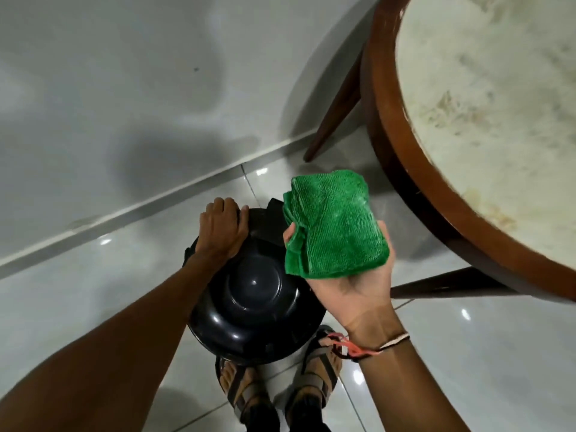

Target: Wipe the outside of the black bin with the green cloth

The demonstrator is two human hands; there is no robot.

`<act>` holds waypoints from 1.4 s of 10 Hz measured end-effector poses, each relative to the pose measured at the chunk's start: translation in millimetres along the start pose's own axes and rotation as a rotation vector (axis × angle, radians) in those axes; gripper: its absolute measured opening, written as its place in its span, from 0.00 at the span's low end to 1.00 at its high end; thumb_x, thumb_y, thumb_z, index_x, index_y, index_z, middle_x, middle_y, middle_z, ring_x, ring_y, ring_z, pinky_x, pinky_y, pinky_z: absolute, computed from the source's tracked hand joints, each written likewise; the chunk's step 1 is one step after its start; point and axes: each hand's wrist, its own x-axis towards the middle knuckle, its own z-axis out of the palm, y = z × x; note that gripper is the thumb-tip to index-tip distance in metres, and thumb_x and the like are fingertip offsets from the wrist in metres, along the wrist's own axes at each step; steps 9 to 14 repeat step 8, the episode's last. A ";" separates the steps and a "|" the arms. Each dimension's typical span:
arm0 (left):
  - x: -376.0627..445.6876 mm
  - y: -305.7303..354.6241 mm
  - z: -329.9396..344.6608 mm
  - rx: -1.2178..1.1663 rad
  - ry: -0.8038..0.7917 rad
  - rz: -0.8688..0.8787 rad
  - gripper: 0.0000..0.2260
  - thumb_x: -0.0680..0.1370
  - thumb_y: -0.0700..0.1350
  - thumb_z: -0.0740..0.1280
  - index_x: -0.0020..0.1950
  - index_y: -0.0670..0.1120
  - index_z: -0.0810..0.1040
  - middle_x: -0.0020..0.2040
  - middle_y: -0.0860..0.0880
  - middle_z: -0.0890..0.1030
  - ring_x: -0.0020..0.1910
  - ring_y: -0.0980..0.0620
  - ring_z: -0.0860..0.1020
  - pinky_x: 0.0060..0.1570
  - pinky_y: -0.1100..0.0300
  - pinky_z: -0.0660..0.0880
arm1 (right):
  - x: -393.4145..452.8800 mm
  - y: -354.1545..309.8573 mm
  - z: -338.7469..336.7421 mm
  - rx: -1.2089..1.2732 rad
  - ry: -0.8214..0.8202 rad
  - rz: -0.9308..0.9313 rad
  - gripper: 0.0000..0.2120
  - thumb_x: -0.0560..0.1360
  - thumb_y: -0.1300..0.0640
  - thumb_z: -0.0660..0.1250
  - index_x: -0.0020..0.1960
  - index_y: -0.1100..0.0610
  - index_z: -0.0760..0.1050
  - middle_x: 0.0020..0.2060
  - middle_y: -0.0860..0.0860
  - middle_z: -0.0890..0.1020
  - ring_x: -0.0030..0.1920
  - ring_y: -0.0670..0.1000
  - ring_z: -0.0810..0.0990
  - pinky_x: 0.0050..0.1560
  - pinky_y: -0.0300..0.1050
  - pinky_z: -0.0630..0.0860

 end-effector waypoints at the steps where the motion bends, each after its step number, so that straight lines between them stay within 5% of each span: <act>1: -8.2 13.4 -21.4 0.039 0.004 0.066 0.20 0.88 0.51 0.58 0.71 0.38 0.75 0.69 0.35 0.77 0.67 0.34 0.75 0.67 0.41 0.69 | -10.7 -22.4 25.3 -0.176 0.024 -0.060 0.21 0.67 0.49 0.72 0.56 0.59 0.84 0.55 0.59 0.84 0.53 0.59 0.84 0.61 0.54 0.81; 2: -25.7 48.3 -67.2 0.125 0.094 0.174 0.30 0.86 0.60 0.52 0.84 0.45 0.63 0.83 0.38 0.66 0.81 0.36 0.66 0.79 0.39 0.62 | -21.3 -68.7 66.9 -0.482 0.082 -0.341 0.22 0.69 0.51 0.72 0.61 0.57 0.80 0.58 0.55 0.82 0.57 0.57 0.80 0.60 0.51 0.76; 3: -36.2 85.3 -107.9 0.210 0.212 0.327 0.33 0.85 0.64 0.50 0.86 0.49 0.57 0.86 0.38 0.58 0.84 0.37 0.62 0.81 0.34 0.59 | -25.9 -115.5 96.6 -1.401 0.340 -0.929 0.20 0.74 0.52 0.68 0.64 0.57 0.79 0.55 0.47 0.85 0.57 0.49 0.83 0.57 0.45 0.80; 4: -38.8 123.8 -145.0 0.293 0.318 0.441 0.32 0.86 0.65 0.51 0.84 0.48 0.63 0.84 0.37 0.63 0.81 0.37 0.68 0.77 0.32 0.64 | -19.1 -153.3 100.3 -2.238 0.573 -0.995 0.22 0.79 0.52 0.67 0.71 0.57 0.75 0.74 0.60 0.74 0.75 0.61 0.71 0.73 0.55 0.70; 5: -28.6 158.4 -183.9 0.375 0.341 0.467 0.33 0.85 0.66 0.48 0.85 0.49 0.63 0.84 0.37 0.64 0.80 0.38 0.70 0.78 0.33 0.65 | -2.2 -172.1 97.7 -2.634 0.666 -0.557 0.25 0.85 0.46 0.60 0.80 0.51 0.66 0.83 0.61 0.61 0.83 0.63 0.59 0.79 0.62 0.61; 6: -31.6 186.6 -235.1 0.442 0.378 0.532 0.32 0.85 0.66 0.53 0.84 0.48 0.65 0.82 0.36 0.67 0.78 0.38 0.73 0.75 0.31 0.69 | -10.9 -175.5 118.2 -2.757 0.620 -0.427 0.30 0.86 0.40 0.51 0.85 0.47 0.52 0.86 0.60 0.52 0.86 0.61 0.50 0.82 0.70 0.50; 7: -17.5 212.0 -306.5 0.432 0.414 0.586 0.33 0.84 0.67 0.51 0.85 0.50 0.61 0.85 0.38 0.62 0.82 0.38 0.67 0.78 0.28 0.62 | -14.8 -180.8 175.8 -2.839 0.617 -0.455 0.34 0.84 0.35 0.48 0.85 0.47 0.45 0.86 0.60 0.51 0.86 0.60 0.49 0.81 0.74 0.48; 8: -21.3 259.6 -425.5 0.397 0.572 0.581 0.36 0.82 0.69 0.47 0.87 0.52 0.54 0.87 0.40 0.55 0.86 0.40 0.59 0.81 0.27 0.55 | -29.9 -192.9 304.9 -2.797 0.573 -0.835 0.39 0.80 0.29 0.42 0.85 0.48 0.47 0.85 0.61 0.54 0.86 0.61 0.52 0.81 0.72 0.47; 14: -21.3 259.6 -425.5 0.397 0.572 0.581 0.36 0.82 0.69 0.47 0.87 0.52 0.54 0.87 0.40 0.55 0.86 0.40 0.59 0.81 0.27 0.55 | -29.9 -192.9 304.9 -2.797 0.573 -0.835 0.39 0.80 0.29 0.42 0.85 0.48 0.47 0.85 0.61 0.54 0.86 0.61 0.52 0.81 0.72 0.47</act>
